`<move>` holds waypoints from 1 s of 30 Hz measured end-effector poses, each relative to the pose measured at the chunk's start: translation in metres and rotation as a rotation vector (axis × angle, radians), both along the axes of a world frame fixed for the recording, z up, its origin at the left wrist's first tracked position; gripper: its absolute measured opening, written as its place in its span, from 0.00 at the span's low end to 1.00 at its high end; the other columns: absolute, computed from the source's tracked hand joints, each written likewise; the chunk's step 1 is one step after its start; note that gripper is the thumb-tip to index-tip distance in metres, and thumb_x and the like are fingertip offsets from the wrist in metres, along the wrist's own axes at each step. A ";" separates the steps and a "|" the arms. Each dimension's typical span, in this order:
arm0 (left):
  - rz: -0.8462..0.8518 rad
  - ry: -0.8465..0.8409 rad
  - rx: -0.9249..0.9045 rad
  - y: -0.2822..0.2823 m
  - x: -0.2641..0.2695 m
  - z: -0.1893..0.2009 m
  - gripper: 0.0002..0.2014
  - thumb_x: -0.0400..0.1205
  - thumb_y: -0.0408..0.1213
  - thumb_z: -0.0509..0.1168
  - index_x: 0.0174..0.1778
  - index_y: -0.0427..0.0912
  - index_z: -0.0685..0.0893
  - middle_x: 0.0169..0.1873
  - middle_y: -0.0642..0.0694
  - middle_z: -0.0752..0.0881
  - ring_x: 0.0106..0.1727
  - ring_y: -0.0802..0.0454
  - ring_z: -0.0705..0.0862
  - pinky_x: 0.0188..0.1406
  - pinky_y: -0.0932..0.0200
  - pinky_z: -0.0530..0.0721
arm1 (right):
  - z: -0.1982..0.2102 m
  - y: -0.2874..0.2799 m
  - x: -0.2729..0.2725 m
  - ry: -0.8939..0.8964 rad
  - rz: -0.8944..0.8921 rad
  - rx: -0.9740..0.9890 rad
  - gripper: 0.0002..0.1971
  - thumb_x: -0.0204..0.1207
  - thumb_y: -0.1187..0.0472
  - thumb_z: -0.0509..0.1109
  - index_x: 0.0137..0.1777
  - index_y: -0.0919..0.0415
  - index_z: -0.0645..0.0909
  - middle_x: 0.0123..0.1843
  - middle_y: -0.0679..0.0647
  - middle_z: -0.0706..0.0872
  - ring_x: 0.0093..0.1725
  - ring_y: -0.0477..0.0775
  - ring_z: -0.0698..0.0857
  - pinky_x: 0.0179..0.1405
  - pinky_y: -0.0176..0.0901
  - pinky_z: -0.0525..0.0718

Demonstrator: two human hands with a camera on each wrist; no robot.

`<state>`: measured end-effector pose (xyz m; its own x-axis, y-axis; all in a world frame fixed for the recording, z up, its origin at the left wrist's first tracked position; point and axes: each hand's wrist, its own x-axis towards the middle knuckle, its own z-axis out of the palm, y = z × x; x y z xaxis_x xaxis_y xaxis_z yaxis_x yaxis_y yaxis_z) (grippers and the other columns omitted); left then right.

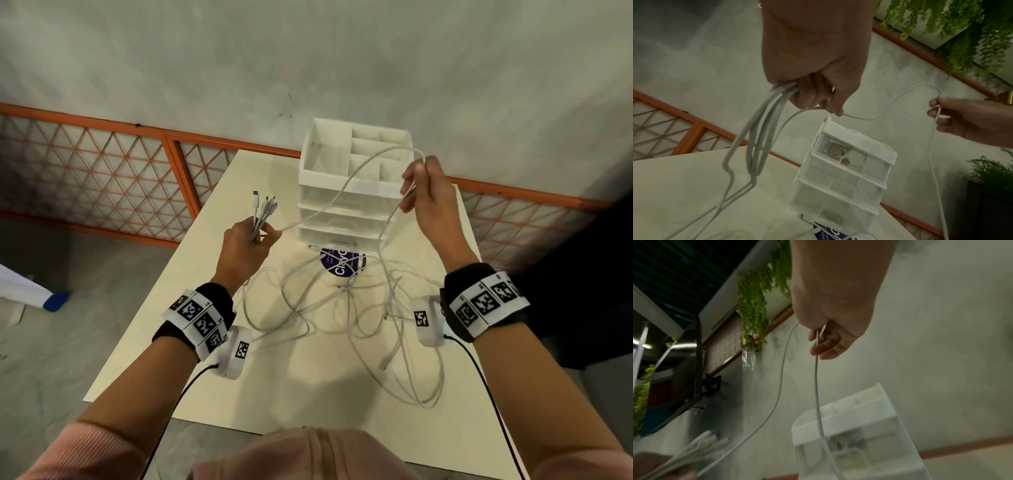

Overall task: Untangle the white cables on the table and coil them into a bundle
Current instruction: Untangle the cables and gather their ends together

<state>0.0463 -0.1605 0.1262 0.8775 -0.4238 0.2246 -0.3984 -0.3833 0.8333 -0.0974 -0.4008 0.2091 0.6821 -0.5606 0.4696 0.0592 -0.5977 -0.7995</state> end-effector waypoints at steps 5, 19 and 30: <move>0.067 0.001 0.041 0.002 0.004 -0.007 0.09 0.78 0.40 0.70 0.40 0.36 0.84 0.20 0.50 0.72 0.30 0.41 0.75 0.37 0.55 0.73 | 0.023 0.004 0.006 -0.059 -0.040 -0.132 0.12 0.86 0.54 0.52 0.45 0.55 0.73 0.32 0.47 0.78 0.24 0.44 0.78 0.29 0.34 0.77; -0.450 0.153 -0.152 -0.033 -0.042 0.028 0.10 0.83 0.36 0.63 0.57 0.38 0.85 0.29 0.63 0.85 0.28 0.75 0.79 0.34 0.80 0.72 | -0.029 0.052 0.010 0.519 0.475 -0.080 0.16 0.85 0.52 0.57 0.46 0.57 0.84 0.47 0.42 0.86 0.50 0.41 0.83 0.54 0.30 0.76; -0.136 -0.104 -0.046 -0.005 -0.004 0.028 0.15 0.83 0.44 0.64 0.30 0.42 0.80 0.19 0.48 0.72 0.22 0.60 0.74 0.25 0.71 0.69 | -0.098 -0.018 -0.018 0.947 0.257 -0.247 0.15 0.83 0.57 0.61 0.33 0.55 0.78 0.38 0.58 0.78 0.36 0.56 0.77 0.43 0.43 0.72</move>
<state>0.0425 -0.1659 0.1543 0.7838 -0.5242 0.3331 -0.5288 -0.2820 0.8005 -0.1154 -0.4186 0.1107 0.9205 -0.3045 -0.2448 -0.3853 -0.8111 -0.4400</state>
